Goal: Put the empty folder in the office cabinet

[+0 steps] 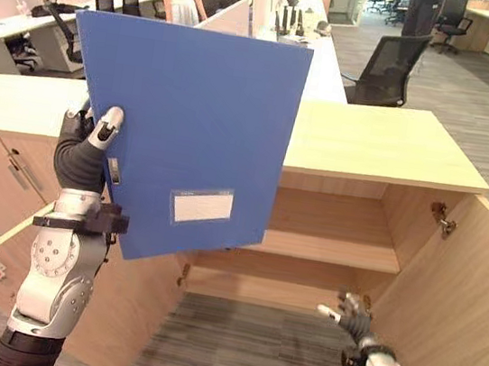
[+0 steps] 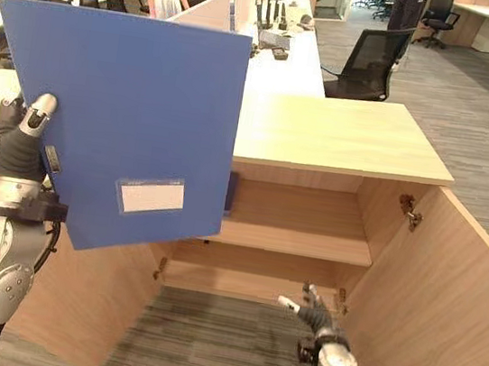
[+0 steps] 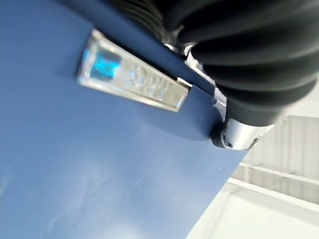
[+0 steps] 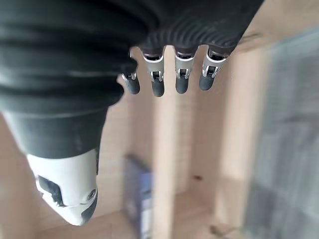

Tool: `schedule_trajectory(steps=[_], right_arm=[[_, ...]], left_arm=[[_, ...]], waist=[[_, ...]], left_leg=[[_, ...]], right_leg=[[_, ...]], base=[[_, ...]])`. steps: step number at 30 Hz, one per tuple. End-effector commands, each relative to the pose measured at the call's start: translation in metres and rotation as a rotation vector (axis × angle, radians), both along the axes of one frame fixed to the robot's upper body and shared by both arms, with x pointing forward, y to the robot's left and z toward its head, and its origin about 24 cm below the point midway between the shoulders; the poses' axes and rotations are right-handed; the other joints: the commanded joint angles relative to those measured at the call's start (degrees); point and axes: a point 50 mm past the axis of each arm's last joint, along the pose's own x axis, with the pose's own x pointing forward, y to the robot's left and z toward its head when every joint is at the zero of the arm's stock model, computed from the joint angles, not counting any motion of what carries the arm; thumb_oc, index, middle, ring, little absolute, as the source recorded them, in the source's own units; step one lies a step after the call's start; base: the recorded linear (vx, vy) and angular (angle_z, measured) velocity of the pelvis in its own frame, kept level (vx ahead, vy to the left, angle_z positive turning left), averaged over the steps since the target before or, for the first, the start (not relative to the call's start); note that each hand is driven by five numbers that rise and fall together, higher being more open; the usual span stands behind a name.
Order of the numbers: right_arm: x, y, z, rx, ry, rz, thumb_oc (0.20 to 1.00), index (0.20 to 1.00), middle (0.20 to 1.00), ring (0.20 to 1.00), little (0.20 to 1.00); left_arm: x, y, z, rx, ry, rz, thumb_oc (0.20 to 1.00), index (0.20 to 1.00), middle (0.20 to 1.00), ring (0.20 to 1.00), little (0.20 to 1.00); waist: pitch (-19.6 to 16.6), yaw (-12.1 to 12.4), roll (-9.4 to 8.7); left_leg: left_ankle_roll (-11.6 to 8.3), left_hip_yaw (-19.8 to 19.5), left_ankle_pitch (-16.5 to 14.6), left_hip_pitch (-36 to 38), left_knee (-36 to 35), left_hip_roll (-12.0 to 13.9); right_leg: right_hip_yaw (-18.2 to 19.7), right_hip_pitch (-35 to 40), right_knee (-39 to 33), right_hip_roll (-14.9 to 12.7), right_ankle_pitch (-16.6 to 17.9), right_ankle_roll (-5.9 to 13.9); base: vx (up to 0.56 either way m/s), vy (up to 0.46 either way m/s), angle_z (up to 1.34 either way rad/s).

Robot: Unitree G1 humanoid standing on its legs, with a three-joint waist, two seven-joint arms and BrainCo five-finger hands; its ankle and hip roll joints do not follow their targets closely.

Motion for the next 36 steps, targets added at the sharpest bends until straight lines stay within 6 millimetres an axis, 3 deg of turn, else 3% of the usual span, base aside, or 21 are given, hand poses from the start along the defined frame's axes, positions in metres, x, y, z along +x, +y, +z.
schedule_trajectory(steps=[1, 5, 11, 15, 20, 27, 36], right_arm=[[0.029, 0.002, 0.040, 0.115, -0.181, 0.097, 1.000, 1.000, 1.000, 1.000, 1.000], [0.038, 0.004, 0.086, 0.161, -0.339, 0.219, 1.000, 1.000, 1.000, 1.000, 1.000], [0.043, 0.014, 0.113, 0.211, -0.443, 0.283, 1.000, 1.000, 1.000, 1.000, 1.000], [0.046, 0.024, 0.118, 0.232, -0.471, 0.323, 1.000, 1.000, 1.000, 1.000, 1.000], [0.051, 0.064, 0.129, 0.377, -0.528, 0.430, 1.000, 1.000, 1.000, 1.000, 1.000], [0.051, 0.089, 0.127, 0.435, -0.512, 0.511, 1.000, 1.000, 1.000, 1.000, 1.000], [0.051, 0.109, 0.122, 0.525, -0.485, 0.528, 1.000, 1.000, 1.000, 1.000, 1.000]], left_arm=[[0.000, 0.001, 0.029, 0.052, -0.142, -0.027, 0.200, 0.200, 0.200, 0.200, 0.200], [-0.001, 0.001, 0.017, 0.103, -0.087, -0.029, 0.200, 0.200, 0.200, 0.200, 0.200], [0.001, 0.002, 0.003, 0.121, -0.029, -0.017, 0.200, 0.200, 0.200, 0.200, 0.200], [0.002, 0.000, 0.000, 0.128, -0.020, -0.023, 0.200, 0.200, 0.200, 0.200, 0.200], [0.011, -0.013, -0.004, 0.123, -0.016, -0.072, 0.200, 0.200, 0.200, 0.200, 0.200], [0.015, -0.028, -0.002, 0.134, -0.030, -0.152, 0.200, 0.200, 0.200, 0.200, 0.200], [0.018, -0.046, -0.004, 0.105, -0.025, -0.249, 0.200, 0.200, 0.200, 0.200, 0.200]], waist=[[0.5, 0.0, -2.59], [0.7, -0.2, -2.87], [0.8, -0.5, -3.03], [0.9, -0.6, -3.12], [0.6, -1.1, -3.26], [0.4, -1.3, -3.55], [0.3, -1.6, -3.71]], left_leg=[[-1.23, -1.4, -0.9, -1.7, 0.7, -0.4], [-1.25, -1.1, -1.1, -1.8, 0.7, -0.2], [-1.22, -0.8, -1.3, -1.9, 0.7, 0.0], [-1.14, -0.8, -1.4, -1.8, 0.7, 0.1], [-0.86, -0.6, -1.7, -1.3, 0.7, 0.1], [-0.73, -0.4, -2.0, -1.0, 0.7, 0.1], [-0.49, -0.5, -2.3, -0.7, 0.7, -0.1]], right_leg=[[1.3, 2.4, 1.1, 0.7, -6.1, 1.97], [1.5, 2.0, 1.0, 0.7, -5.9, 2.06], [1.8, 1.8, 1.0, 0.7, -5.9, 2.11], [2.0, 1.8, 1.1, 0.6, -6.0, 2.05], [2.5, 2.1, 1.2, 0.6, -6.2, 1.82], [2.7, 2.3, 1.3, 0.5, -6.3, 1.83], [2.9, 2.4, 1.4, 0.3, -6.3, 1.77]], base=[[0.00, 0.000, 0.00], [0.00, 0.000, 0.00], [0.02, -0.005, -0.01], [0.00, 0.000, 0.00], [0.00, 0.000, 0.00], [0.00, 0.000, 0.00], [0.00, 0.000, 0.00]])
